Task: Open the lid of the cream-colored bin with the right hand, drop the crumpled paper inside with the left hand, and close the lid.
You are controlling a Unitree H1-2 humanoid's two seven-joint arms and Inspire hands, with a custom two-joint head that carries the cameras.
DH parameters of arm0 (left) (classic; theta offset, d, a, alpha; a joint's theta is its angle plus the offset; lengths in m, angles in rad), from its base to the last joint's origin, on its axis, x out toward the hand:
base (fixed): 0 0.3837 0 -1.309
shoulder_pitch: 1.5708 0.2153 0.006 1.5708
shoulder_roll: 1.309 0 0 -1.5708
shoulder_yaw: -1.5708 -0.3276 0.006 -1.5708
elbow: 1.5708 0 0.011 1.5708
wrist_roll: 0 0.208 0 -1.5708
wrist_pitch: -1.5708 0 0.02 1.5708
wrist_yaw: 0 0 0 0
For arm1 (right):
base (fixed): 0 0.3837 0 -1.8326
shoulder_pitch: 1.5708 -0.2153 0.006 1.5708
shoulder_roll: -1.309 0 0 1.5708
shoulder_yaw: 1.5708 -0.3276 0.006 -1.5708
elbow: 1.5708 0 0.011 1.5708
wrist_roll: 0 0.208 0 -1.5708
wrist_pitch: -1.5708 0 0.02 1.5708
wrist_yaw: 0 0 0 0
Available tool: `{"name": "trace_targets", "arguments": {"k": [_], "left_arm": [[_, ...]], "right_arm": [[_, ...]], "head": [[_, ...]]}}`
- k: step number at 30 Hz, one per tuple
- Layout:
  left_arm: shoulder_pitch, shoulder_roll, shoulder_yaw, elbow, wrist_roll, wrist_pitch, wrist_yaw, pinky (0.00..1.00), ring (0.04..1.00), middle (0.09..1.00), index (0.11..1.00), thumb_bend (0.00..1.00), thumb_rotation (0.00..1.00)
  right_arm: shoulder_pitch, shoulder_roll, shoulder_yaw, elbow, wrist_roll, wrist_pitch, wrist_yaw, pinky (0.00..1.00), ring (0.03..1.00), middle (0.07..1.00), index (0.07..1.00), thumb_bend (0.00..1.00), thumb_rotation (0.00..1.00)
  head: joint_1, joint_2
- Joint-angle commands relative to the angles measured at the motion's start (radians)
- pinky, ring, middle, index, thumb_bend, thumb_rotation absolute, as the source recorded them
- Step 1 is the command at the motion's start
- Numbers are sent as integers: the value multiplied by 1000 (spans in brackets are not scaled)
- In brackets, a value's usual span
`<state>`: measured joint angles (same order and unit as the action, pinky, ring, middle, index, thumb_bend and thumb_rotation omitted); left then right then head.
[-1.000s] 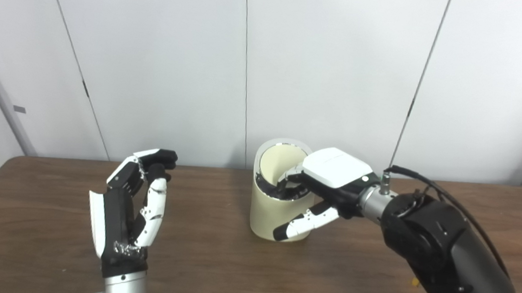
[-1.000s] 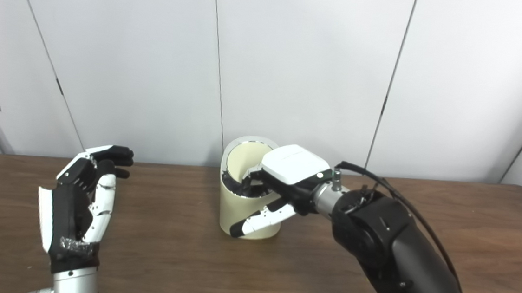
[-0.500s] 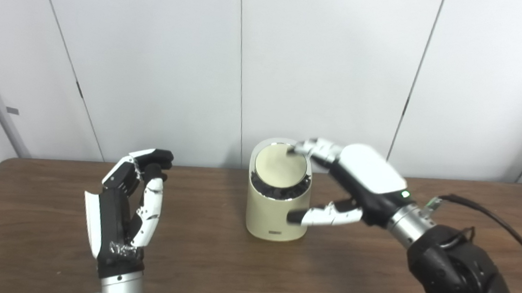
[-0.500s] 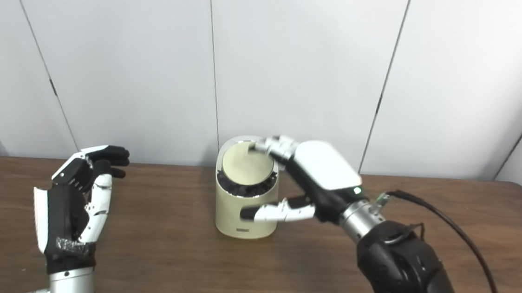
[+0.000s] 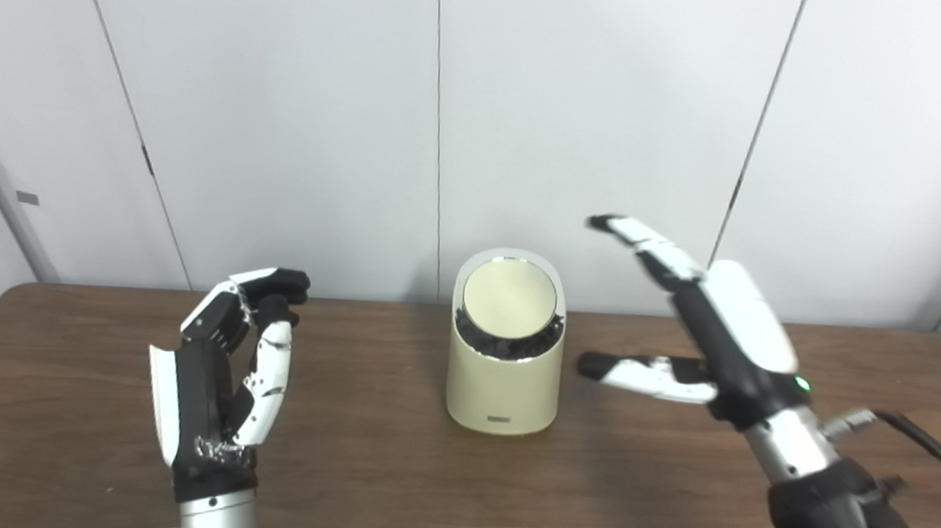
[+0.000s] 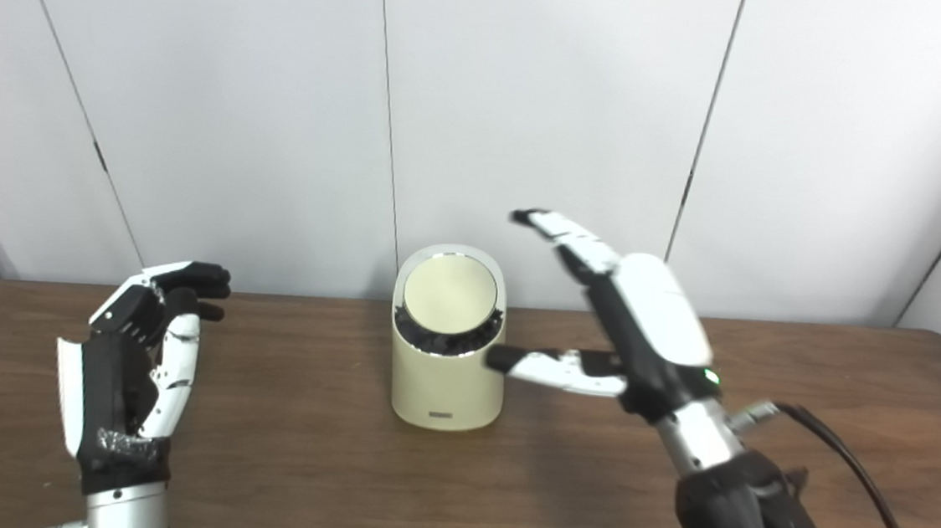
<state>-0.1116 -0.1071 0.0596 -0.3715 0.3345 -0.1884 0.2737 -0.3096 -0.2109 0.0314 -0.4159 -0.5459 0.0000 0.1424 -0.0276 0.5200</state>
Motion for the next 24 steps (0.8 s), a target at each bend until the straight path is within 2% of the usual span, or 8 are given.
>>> {"name": "trace_targets", "arguments": {"k": [1,3,4,6,9,13,16,24], "left_arm": [[-22,6,2,-21,-9,-32,2,525,603,621,594,340,620],[-21,10,7,-23,-15,-31,1,524,604,622,595,344,620],[-20,13,10,-26,-19,-32,1,524,603,622,597,337,607],[-18,16,14,-31,-26,-31,-1,523,603,623,599,336,599],[-11,25,20,-45,-47,-26,-10,523,601,622,598,321,592],[3,32,25,-67,-58,-10,-24,515,602,624,598,296,593],[16,40,28,-82,-64,8,-35,508,600,624,603,259,564],[23,58,43,-85,-60,11,-51,500,594,618,603,256,417]], "right_arm": [[15,30,-36,-8,103,-100,-89,749,849,852,843,707,856],[53,60,-64,11,190,-172,-142,756,849,846,823,668,848],[75,77,-76,22,229,-222,-170,745,836,829,799,560,830],[104,102,-91,40,267,-297,-212,734,821,807,772,455,780],[144,142,-103,43,277,-349,-257,710,791,784,755,354,737],[176,179,-103,34,386,-366,-270,735,800,788,753,261,565],[196,212,-105,29,421,-364,-284,690,759,750,704,265,462],[208,238,-125,22,411,-348,-307,629,718,727,678,256,296]], "head": [[-3,3],[-6,4],[-7,4],[-7,4],[-9,3],[-4,-1],[-9,6],[-8,10]]}}
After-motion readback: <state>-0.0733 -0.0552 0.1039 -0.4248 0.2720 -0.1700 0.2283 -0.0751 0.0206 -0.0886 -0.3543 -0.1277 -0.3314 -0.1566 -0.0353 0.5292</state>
